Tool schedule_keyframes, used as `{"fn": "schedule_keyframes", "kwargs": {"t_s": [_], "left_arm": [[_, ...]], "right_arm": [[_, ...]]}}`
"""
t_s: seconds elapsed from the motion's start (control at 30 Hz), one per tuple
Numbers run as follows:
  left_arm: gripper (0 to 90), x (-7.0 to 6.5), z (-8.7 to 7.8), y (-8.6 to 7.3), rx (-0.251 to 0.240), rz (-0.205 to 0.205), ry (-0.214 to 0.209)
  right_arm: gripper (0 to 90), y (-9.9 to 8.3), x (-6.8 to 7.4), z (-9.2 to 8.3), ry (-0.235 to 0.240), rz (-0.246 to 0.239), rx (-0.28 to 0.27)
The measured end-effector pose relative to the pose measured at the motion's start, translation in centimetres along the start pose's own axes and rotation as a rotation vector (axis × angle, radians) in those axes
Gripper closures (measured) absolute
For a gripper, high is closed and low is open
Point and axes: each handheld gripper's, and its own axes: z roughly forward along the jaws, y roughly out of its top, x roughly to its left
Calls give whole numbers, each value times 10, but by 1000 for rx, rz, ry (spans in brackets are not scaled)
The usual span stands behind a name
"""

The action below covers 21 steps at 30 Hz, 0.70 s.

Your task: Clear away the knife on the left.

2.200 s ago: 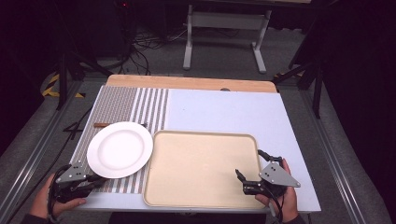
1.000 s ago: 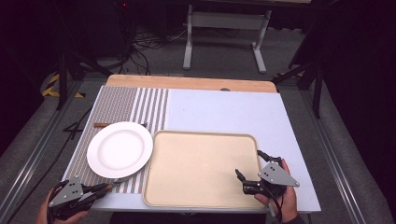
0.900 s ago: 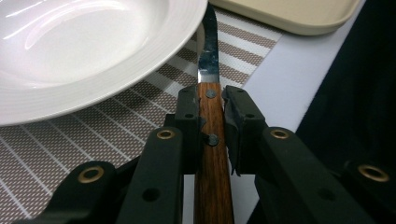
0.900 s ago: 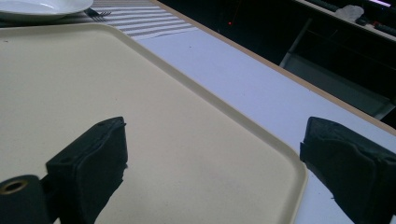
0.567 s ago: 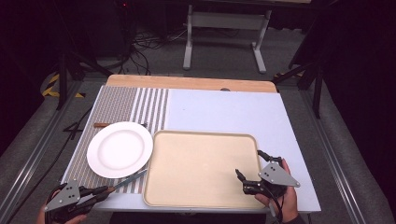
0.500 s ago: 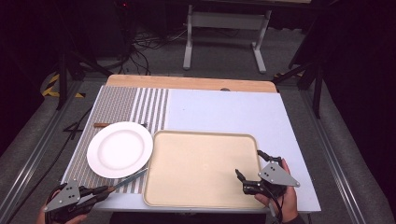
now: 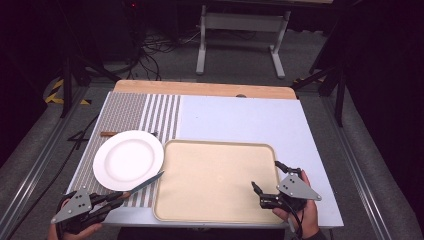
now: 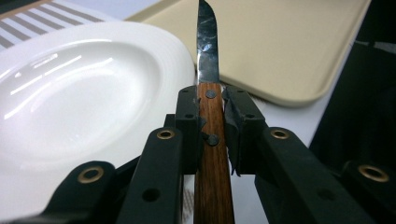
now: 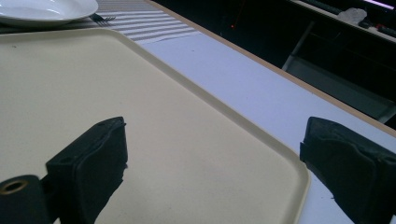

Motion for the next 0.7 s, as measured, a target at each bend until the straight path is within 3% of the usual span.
{"fn": "schedule_keyframes", "kwargs": {"t_s": [0.4, 0.6, 0.7], "left_arm": [[772, -5, 37, 37, 8, 54, 14], [772, -10, 69, 60, 8, 73, 16], [772, -11, 77, 64, 11, 79, 11]], "right_arm": [[78, 0, -2, -2, 2, -2, -13], [78, 1, -3, -4, -2, -4, -17], [78, 0, -3, -4, -3, -4, -17]]}}
